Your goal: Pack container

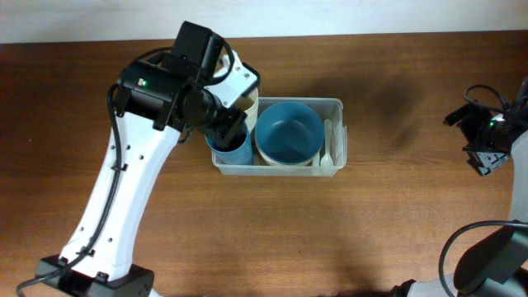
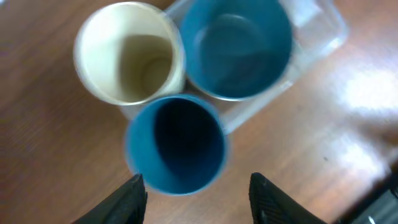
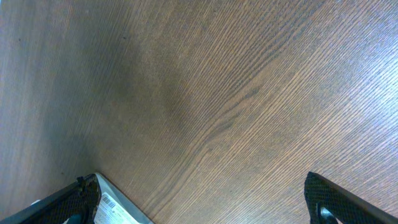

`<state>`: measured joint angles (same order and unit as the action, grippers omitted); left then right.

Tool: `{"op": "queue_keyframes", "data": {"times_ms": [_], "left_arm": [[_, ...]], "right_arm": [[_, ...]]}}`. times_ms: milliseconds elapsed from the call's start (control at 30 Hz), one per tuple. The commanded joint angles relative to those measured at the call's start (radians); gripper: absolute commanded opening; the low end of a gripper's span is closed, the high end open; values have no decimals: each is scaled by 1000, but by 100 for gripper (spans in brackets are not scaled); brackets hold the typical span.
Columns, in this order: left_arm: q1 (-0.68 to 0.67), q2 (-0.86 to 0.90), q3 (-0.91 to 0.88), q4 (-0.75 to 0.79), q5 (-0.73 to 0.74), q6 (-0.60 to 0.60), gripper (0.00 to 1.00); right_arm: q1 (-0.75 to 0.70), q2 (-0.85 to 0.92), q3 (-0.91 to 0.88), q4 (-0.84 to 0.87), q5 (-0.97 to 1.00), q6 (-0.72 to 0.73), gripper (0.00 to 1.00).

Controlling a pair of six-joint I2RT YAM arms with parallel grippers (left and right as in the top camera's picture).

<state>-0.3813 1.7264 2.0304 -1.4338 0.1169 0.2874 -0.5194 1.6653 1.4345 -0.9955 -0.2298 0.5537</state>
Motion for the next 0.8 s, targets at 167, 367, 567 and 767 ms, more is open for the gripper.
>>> {"op": "queue_keyframes", "data": {"times_ms": [167,367,567,767], "left_arm": [[169,-6,1,72,-177,-279,61],[342,-6,1,110,-174,-412,100],[446,-6,1,110,-154,-415,100],[454,-6,1,110,-158,-414,100]], "right_arm": [[-4,-24,15,0,-2,9,99],[-4,-24,15,0,-2,9,99],[-4,-24,15,0,-2,9,99],[-4,-24,15,0,-2,9,99]]}}
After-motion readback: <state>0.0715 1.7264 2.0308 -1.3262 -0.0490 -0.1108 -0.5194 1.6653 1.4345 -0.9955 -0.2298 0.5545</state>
